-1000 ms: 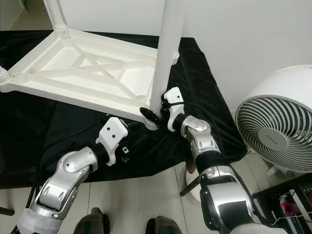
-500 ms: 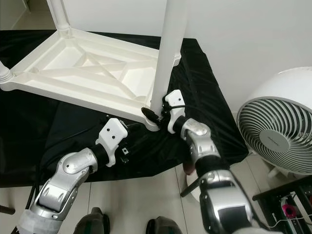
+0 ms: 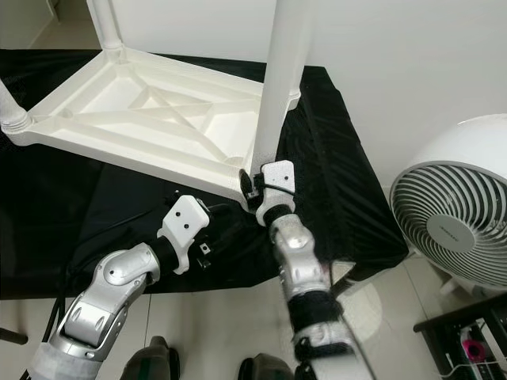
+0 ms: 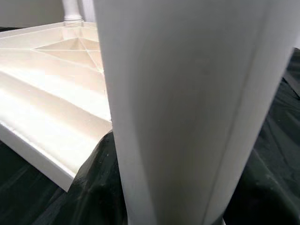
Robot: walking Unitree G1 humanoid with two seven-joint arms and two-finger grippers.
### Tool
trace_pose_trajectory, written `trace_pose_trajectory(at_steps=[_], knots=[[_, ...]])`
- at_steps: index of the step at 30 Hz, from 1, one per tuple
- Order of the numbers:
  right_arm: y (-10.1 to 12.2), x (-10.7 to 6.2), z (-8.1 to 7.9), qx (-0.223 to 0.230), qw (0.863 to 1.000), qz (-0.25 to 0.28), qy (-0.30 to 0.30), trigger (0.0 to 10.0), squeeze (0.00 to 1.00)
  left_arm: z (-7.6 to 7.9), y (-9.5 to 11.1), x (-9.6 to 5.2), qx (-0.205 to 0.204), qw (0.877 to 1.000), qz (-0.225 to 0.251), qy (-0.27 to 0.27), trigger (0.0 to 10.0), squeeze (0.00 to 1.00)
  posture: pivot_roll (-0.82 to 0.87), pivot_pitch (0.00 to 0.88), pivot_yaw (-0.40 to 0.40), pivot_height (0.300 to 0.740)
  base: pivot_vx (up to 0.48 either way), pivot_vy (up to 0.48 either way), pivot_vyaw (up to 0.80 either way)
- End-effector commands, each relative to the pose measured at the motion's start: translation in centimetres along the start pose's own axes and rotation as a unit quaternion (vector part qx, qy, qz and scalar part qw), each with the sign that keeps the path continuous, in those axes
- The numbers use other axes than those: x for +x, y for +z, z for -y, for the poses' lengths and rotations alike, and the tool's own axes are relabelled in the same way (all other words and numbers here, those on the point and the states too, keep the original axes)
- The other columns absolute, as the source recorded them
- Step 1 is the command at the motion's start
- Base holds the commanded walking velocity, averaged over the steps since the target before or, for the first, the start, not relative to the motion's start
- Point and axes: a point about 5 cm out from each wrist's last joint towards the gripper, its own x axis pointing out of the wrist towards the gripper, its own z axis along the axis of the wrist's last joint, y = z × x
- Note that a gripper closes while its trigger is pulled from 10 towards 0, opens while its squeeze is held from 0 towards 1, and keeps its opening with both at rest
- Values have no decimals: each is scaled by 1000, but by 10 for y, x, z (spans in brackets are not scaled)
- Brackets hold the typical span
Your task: Building children table
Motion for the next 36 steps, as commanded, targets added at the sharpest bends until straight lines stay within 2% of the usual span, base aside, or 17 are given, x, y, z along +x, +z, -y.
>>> trace_pose_trajectory(at_steps=[1,2,3,6,12,13,16,19,21,24,27,29,31,32,34,35,36], knots=[[-12,-7,4,-8,999,-30,-24,10000,0,1,-1,1,1,1000,-3,12,10000,0,47,8,-65,740,0,0,0],[-11,-8,-1,3,999,-30,-20,10000,0,1,-1,2,1,1000,-2,11,10000,0,47,8,-65,740,0,0,0],[-9,-8,-4,14,1000,-22,-7,10000,1000,2,-1,2,1,1000,-2,9,10000,0,44,6,-64,740,0,0,0],[-5,-9,-3,20,1000,-13,8,10000,1000,2,-1,2,1,1000,-3,8,10000,0,42,3,-66,740,0,0,0],[-4,-8,4,-9,999,-26,45,10000,1000,0,0,4,3,1000,-1,10,10000,0,42,0,-70,740,0,0,0],[-3,-7,9,-16,998,-26,63,10000,0,1,-1,4,3,1000,-1,10,10000,0,43,0,-74,740,0,0,0],[1,-4,18,-27,993,-22,110,10000,0,1,-1,4,2,1000,-1,11,10000,0,43,0,-76,740,0,0,0],[3,-3,18,-56,973,-26,222,10000,0,0,0,4,3,1000,-1,14,10000,0,46,1,-77,740,0,0,0],[3,-3,18,-56,973,-26,222,10000,0,0,0,4,3,1000,-1,14,10000,0,46,1,-77,740,0,0,0],[0,4,15,-74,955,-38,283,10000,0,-2,0,4,4,1000,-2,17,10000,0,51,7,-75,740,0,0,0],[0,10,11,-74,947,-46,308,10000,0,-3,0,3,4,1000,-2,20,10000,0,57,10,-78,740,0,0,0],[-1,15,9,-65,945,-53,317,10000,0,-4,1,3,4,1000,-2,23,10000,0,62,12,-80,740,0,0,0],[-1,15,9,-65,945,-53,317,9490,0,-4,1,3,4,1000,-2,23,10000,0,62,12,-80,740,0,0,0],[-2,16,6,-58,943,-53,324,4627,0,-4,1,3,4,1000,-2,24,10000,0,65,14,-81,740,0,0,0],[-3,17,6,-53,940,-53,332,4627,0,-4,1,3,4,1000,-2,26,10000,0,65,14,-81,740,0,0,0],[-4,20,4,-38,937,-55,343,0,0,-4,2,1,3,1000,-1,30,10000,0,82,23,-87,740,0,0,0],[-5,20,4,-35,936,-56,345,0,0,-4,1,0,3,999,-3,33,10000,0,85,27,-88,740,0,0,0]])
